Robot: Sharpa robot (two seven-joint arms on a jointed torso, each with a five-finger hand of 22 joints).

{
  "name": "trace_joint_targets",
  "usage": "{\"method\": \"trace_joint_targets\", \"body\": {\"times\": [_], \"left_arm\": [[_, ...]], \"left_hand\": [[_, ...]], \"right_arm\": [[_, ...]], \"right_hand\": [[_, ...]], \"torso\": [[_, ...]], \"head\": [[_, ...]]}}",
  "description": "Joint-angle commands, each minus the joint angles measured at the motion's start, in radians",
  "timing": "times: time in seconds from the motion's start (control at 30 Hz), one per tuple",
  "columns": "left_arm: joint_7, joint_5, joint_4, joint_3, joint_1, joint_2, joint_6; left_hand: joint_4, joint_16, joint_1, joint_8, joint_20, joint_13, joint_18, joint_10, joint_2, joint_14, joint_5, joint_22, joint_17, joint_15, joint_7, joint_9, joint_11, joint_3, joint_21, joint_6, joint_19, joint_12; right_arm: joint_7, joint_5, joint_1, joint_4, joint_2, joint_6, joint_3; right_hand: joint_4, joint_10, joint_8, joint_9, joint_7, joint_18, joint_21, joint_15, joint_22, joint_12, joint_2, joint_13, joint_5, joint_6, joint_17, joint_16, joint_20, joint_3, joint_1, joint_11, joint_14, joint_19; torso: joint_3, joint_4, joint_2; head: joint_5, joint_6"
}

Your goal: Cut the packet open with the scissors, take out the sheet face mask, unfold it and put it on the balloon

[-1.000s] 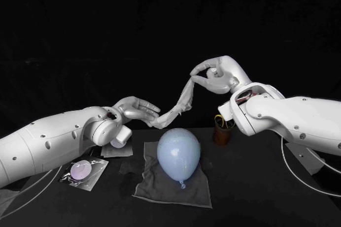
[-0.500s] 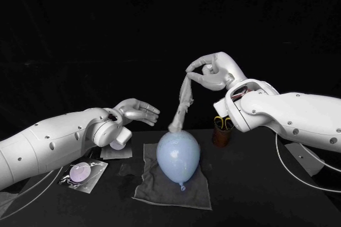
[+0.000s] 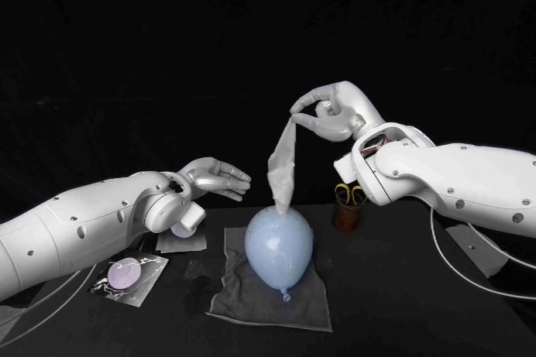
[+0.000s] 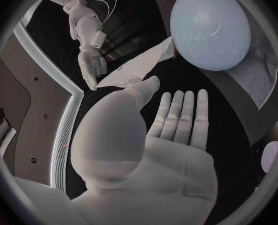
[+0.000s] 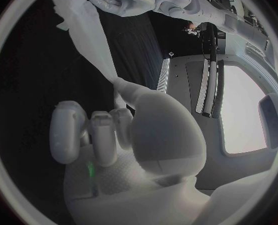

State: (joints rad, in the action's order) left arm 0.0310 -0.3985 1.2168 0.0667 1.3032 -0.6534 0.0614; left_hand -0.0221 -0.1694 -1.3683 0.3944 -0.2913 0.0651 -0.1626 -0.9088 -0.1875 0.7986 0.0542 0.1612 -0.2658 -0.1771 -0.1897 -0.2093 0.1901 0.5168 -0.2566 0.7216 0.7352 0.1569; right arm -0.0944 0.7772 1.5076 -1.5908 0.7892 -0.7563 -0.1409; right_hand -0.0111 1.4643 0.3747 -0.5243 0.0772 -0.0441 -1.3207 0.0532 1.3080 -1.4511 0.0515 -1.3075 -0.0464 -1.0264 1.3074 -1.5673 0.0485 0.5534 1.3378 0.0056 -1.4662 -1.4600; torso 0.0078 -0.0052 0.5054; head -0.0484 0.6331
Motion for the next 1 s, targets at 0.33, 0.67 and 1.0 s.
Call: {"method": "trace_joint_targets", "body": {"times": [0.33,0.67,1.0], "left_arm": [[0.356,0.139,0.032,-0.017,0.001,0.008,0.157],[0.451,0.176,0.071,-0.033,0.001,0.01,0.211],[0.475,0.092,0.084,-0.051,0.001,0.034,0.2]], "left_hand": [[0.012,-0.04,-0.051,0.006,0.0,-0.002,-0.011,-0.051,0.007,0.02,-0.005,-0.036,0.001,0.006,-0.021,0.003,-0.001,0.038,0.03,0.073,0.055,0.006],[0.033,-0.092,-0.053,-0.011,0.003,0.001,-0.014,-0.035,0.009,0.015,-0.005,-0.054,-0.014,0.008,-0.035,0.01,0.001,0.042,0.041,0.088,0.092,0.001],[0.061,-0.142,-0.044,-0.04,0.0,0.001,0.03,0.024,-0.026,-0.124,-0.005,-0.092,-0.034,-0.025,0.001,0.017,0.033,-0.04,0.111,0.067,0.029,-0.011]], "right_arm": [[0.004,0.017,0.005,0.011,0.0,0.095,0.001],[0.005,0.024,0.006,0.019,-0.005,0.095,0.002],[0.009,0.028,0.006,0.03,-0.018,0.098,0.002]], "right_hand": [[-0.002,0.057,0.007,-0.033,0.0,-0.005,0.0,0.008,0.198,-0.003,-0.005,-0.195,-0.002,-0.004,0.263,-0.003,-0.002,0.007,-0.002,-0.006,-0.105,-0.02],[-0.002,0.057,0.007,-0.033,0.0,-0.005,0.0,0.008,0.198,-0.003,-0.005,-0.195,-0.002,-0.004,0.263,-0.003,-0.002,0.007,-0.002,-0.006,-0.105,-0.02],[-0.002,0.057,0.007,-0.033,0.0,-0.005,0.0,0.008,0.198,-0.003,-0.005,-0.195,-0.002,-0.004,0.263,-0.003,-0.002,0.007,-0.002,-0.006,-0.105,-0.02]], "torso": [[0.0002,-0.0001,0.001],[-0.0004,-0.0002,0.0],[0.0,0.0003,0.0]], "head": [[0.002,-0.008],[-0.001,-0.013],[0.002,-0.017]]}}
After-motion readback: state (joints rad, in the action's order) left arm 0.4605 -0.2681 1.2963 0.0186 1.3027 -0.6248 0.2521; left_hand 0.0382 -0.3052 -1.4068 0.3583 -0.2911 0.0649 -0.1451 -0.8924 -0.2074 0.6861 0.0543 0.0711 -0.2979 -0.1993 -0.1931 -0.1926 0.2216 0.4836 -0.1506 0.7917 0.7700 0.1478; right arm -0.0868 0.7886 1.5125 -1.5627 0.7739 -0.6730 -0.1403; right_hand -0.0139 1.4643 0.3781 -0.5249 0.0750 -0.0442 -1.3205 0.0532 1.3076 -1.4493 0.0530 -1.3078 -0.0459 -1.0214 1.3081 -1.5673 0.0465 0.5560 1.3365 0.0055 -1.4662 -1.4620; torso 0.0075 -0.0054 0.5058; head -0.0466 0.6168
